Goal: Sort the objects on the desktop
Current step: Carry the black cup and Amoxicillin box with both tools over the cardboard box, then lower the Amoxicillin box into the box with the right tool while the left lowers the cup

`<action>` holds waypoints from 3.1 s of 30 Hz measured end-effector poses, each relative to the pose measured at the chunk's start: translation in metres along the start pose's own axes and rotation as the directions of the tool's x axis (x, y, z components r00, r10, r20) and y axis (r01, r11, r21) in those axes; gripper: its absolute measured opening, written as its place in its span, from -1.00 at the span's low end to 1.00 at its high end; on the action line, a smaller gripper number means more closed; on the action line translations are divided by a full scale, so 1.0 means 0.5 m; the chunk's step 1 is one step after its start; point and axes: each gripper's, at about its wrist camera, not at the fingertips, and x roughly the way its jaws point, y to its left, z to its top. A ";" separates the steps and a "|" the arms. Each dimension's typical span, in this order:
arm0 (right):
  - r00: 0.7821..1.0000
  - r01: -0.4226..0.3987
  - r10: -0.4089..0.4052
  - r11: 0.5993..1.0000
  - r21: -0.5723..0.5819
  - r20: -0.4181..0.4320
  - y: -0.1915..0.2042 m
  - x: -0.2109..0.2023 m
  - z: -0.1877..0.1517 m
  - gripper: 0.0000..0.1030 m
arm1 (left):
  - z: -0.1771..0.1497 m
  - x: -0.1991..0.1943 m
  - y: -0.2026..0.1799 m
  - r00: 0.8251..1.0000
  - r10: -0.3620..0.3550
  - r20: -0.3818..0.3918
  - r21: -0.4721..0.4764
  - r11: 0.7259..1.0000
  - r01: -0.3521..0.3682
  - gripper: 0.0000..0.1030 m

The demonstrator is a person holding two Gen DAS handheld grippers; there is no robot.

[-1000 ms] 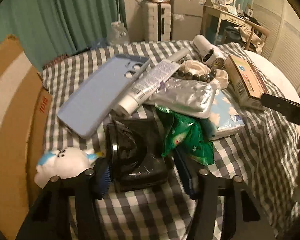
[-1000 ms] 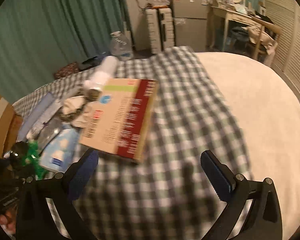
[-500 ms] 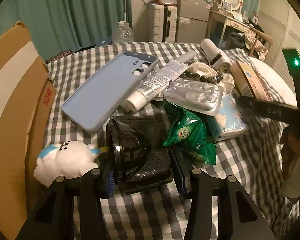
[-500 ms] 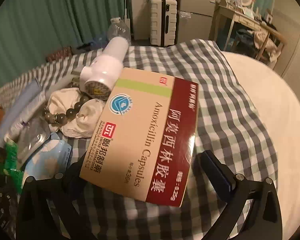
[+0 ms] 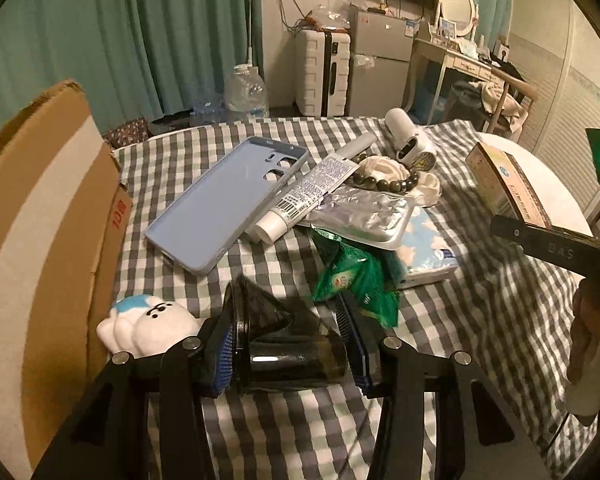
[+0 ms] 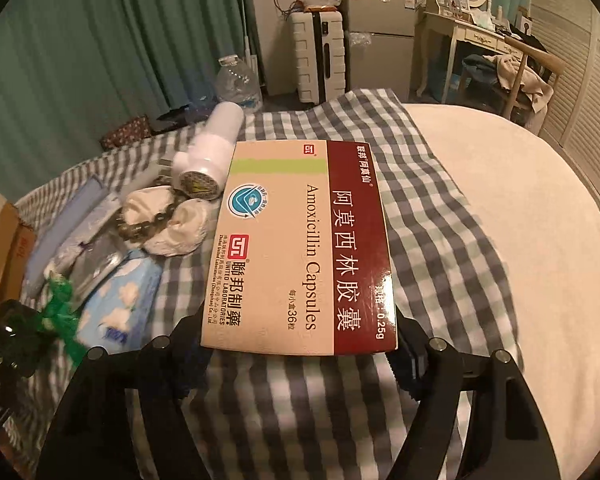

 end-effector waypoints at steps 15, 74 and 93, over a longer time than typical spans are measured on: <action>0.983 -0.096 0.097 0.995 -0.012 0.157 0.035 -0.207 0.000 0.43 | 0.009 -0.162 -0.013 0.992 0.017 0.127 -0.006 1.000 -0.016 -0.09; 0.892 -0.278 0.365 0.907 -0.316 0.265 0.596 -0.467 0.038 0.43 | 0.118 -0.431 0.449 0.942 0.150 0.300 -0.167 0.981 -0.103 -0.09; 0.928 -0.312 0.368 0.855 -0.415 0.062 0.766 -0.247 0.022 0.44 | 0.135 -0.226 0.559 0.980 0.194 0.046 -0.240 0.954 -0.178 0.12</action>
